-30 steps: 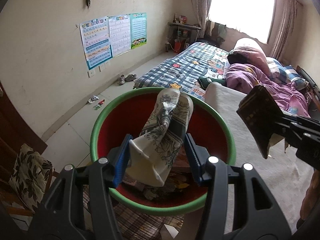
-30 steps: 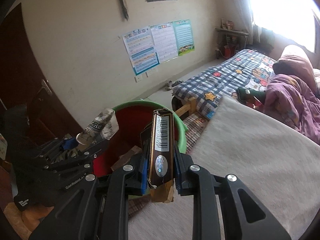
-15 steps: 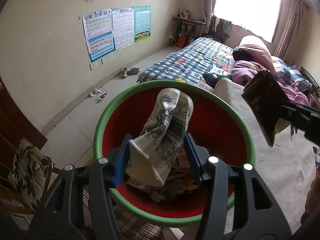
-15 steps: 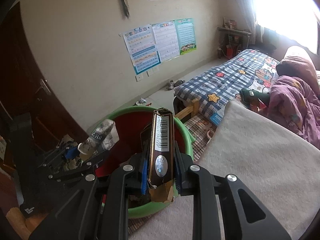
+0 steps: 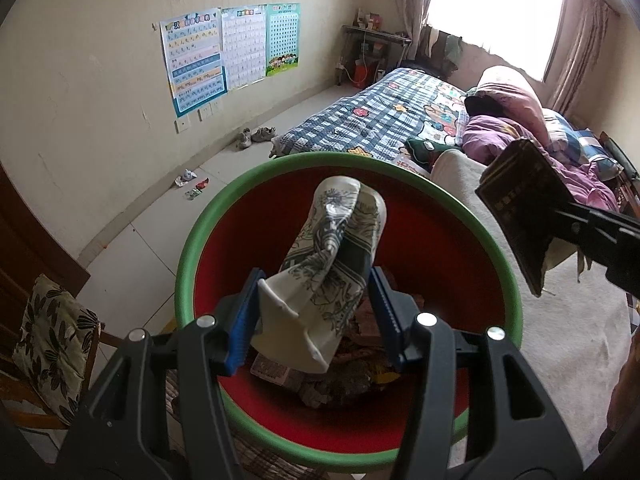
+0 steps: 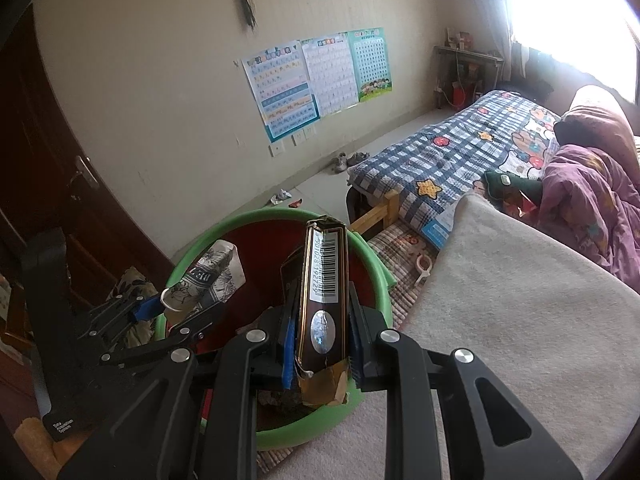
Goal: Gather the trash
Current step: 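Carry the cup and brown bag in both tools over the red bucket, then open both tools to drop the cup and brown bag into the bucket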
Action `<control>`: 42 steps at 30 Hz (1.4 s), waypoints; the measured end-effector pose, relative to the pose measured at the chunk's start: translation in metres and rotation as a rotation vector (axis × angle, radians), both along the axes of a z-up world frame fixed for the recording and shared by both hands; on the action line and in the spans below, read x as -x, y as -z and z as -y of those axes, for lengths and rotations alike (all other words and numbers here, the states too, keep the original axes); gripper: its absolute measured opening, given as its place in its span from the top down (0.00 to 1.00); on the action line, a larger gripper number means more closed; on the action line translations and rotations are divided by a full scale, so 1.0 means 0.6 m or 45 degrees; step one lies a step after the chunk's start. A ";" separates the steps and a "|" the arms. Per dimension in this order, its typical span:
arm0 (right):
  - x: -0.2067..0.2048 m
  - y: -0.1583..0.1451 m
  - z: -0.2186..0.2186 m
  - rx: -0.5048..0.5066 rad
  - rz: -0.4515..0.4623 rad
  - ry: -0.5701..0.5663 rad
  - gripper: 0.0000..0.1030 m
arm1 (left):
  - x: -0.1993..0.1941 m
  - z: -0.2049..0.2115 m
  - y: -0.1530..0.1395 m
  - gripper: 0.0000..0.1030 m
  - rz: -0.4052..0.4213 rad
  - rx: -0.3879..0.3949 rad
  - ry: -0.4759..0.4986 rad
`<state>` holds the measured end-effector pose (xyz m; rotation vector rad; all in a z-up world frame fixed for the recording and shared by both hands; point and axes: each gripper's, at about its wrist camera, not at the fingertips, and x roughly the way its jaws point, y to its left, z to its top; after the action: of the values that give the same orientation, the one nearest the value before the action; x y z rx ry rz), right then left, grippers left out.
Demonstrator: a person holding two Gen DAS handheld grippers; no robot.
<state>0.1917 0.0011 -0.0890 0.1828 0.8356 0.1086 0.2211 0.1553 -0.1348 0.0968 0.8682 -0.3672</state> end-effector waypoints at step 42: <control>-0.012 0.018 0.010 -0.022 -0.019 -0.013 0.74 | -0.018 0.016 0.022 0.26 -0.046 -0.034 -0.023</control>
<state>0.1987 -0.0047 -0.0999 0.1958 0.8510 0.1238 0.2321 0.1459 -0.1480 0.1076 0.9092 -0.3417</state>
